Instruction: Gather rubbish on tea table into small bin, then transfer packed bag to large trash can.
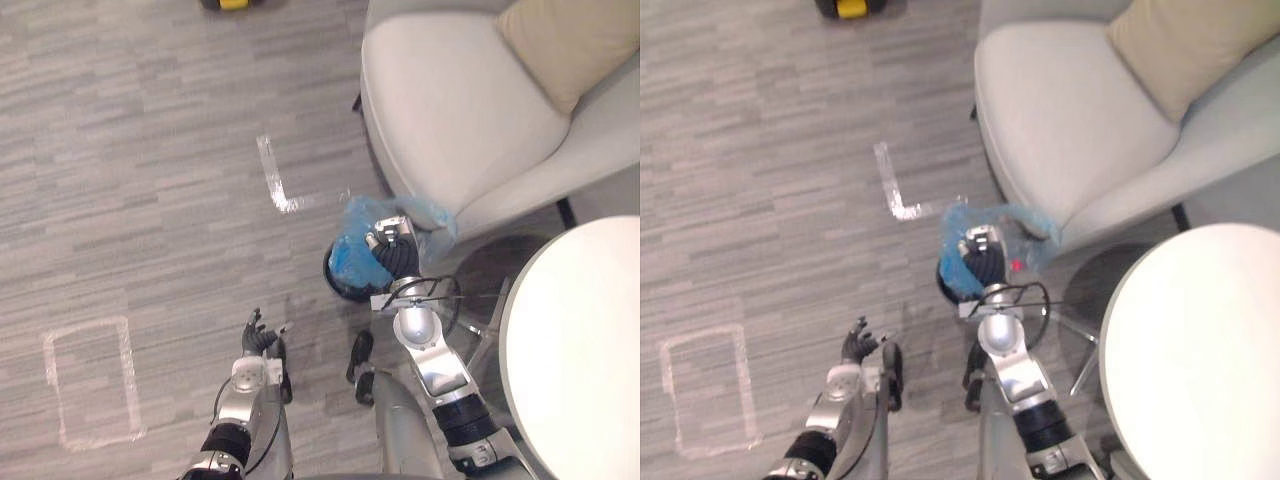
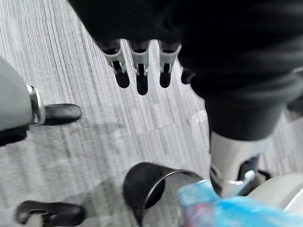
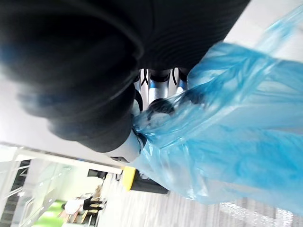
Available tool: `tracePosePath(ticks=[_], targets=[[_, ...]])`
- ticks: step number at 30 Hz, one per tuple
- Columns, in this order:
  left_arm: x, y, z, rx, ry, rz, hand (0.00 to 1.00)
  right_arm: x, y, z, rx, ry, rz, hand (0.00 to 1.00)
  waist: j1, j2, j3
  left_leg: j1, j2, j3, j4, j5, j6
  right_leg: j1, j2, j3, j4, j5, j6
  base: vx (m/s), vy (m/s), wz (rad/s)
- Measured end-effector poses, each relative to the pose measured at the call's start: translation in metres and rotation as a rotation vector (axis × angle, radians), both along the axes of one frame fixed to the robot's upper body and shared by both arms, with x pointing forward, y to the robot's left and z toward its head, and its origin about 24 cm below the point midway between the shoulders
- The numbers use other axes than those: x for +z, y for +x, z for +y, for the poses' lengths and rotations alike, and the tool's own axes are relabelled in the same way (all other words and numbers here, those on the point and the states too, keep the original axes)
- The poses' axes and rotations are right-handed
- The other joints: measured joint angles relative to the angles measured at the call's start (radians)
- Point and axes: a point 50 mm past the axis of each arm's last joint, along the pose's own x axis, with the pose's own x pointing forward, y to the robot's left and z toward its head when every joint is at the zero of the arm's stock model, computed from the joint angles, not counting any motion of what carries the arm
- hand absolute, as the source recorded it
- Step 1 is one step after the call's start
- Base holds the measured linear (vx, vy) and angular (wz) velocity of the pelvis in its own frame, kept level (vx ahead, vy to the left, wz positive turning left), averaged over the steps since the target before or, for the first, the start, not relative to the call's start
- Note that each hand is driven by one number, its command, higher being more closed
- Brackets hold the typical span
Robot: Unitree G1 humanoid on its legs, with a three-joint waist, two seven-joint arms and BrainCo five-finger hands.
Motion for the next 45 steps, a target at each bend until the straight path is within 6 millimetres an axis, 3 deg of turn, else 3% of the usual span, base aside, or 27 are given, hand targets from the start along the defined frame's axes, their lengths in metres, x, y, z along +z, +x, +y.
tracePosePath(ticks=[4,7,19,26,45], targets=[[-0.011,-0.018,0.000,-0.024,0.014,0.057,0.00,-0.009,-0.002,-0.004,0.019,0.003,0.044,1.00,-0.009,-0.003,-0.014,0.103,-0.017,0.011,-0.093,0.028,0.002,0.100,0.010,0.006,-0.102,0.041,0.010,0.07,0.027,-0.06],[-0.014,-0.029,0.002,-0.047,0.030,0.068,0.00,-0.016,-0.006,-0.008,0.030,0.012,0.074,1.00,-0.016,-0.005,-0.062,0.153,-0.028,0.016,-0.137,0.034,0.002,0.158,0.017,0.010,-0.170,0.062,0.019,0.06,0.037,-0.05],[0.051,0.000,-0.007,-0.232,0.038,-0.305,0.00,-0.025,-0.014,-0.015,0.168,0.014,0.124,1.00,-0.028,-0.004,-0.143,0.271,-0.050,0.034,-0.207,0.035,0.005,0.280,0.020,0.035,-0.273,0.097,0.034,0.04,0.015,-0.05],[0.079,0.009,-0.010,-0.313,0.051,-0.441,0.00,-0.008,-0.018,-0.013,0.267,0.037,0.068,1.00,-0.044,0.006,-0.170,0.302,-0.051,0.040,-0.223,0.035,0.005,0.300,0.026,0.060,-0.287,0.105,0.033,0.01,-0.009,-0.08],[0.095,0.017,-0.053,-0.593,0.017,-0.512,0.00,0.011,-0.029,0.018,0.546,0.160,0.042,1.00,-0.067,0.018,-0.215,0.342,-0.047,0.059,-0.254,0.039,-0.001,0.310,0.042,0.112,-0.304,0.120,0.025,0.00,-0.013,-0.07]])
